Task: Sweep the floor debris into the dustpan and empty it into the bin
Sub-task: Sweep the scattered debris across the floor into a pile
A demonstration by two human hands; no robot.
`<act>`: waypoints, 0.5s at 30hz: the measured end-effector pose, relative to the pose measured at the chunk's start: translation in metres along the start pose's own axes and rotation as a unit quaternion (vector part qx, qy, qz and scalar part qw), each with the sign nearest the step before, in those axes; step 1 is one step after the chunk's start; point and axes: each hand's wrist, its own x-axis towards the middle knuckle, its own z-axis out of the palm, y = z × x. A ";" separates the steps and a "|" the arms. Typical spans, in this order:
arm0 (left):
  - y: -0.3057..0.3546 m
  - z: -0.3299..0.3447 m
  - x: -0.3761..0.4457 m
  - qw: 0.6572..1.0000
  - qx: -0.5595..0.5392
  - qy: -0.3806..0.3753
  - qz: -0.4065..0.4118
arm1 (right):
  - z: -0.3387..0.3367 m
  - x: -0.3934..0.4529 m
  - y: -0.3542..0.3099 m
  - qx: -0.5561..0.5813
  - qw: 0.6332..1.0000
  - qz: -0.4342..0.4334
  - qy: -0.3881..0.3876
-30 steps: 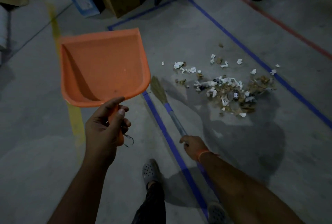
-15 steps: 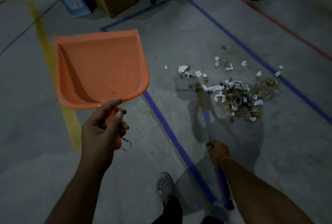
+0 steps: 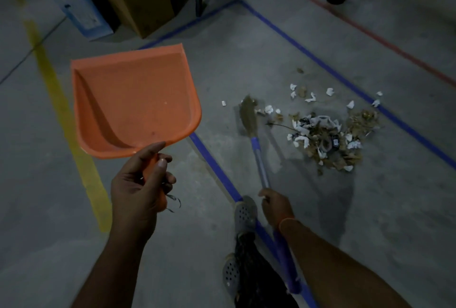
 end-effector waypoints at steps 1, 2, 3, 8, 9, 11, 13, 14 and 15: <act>-0.001 0.001 0.007 1.000 0.004 0.002 0.001 | 0.008 0.011 -0.012 0.003 1.000 -0.012 -0.008; -0.003 0.001 0.014 1.000 0.009 0.003 0.000 | 0.017 0.022 -0.024 0.005 1.000 -0.020 -0.018; -0.005 0.002 0.023 1.000 0.013 0.004 -0.001 | 0.022 0.033 -0.038 0.005 0.999 -0.024 -0.027; -0.021 0.005 0.065 1.000 0.027 0.002 -0.005 | 0.050 0.101 -0.100 0.010 0.998 -0.033 -0.046; -0.024 0.007 0.074 0.999 0.032 -0.002 -0.006 | 0.054 0.117 -0.109 0.015 0.998 -0.027 -0.047; -0.030 0.011 0.091 0.999 0.040 -0.004 -0.015 | 0.057 0.146 -0.119 0.023 0.998 -0.011 -0.049; -0.035 0.018 0.108 0.999 0.044 -0.003 -0.019 | 0.051 0.168 -0.121 0.032 0.998 0.012 -0.047; -0.036 0.021 0.115 0.999 0.048 -0.004 -0.024 | 0.047 0.176 -0.117 0.042 0.998 0.028 -0.038; -0.036 0.025 0.123 0.998 0.048 -0.006 -0.029 | 0.040 0.181 -0.111 0.061 0.997 0.050 -0.026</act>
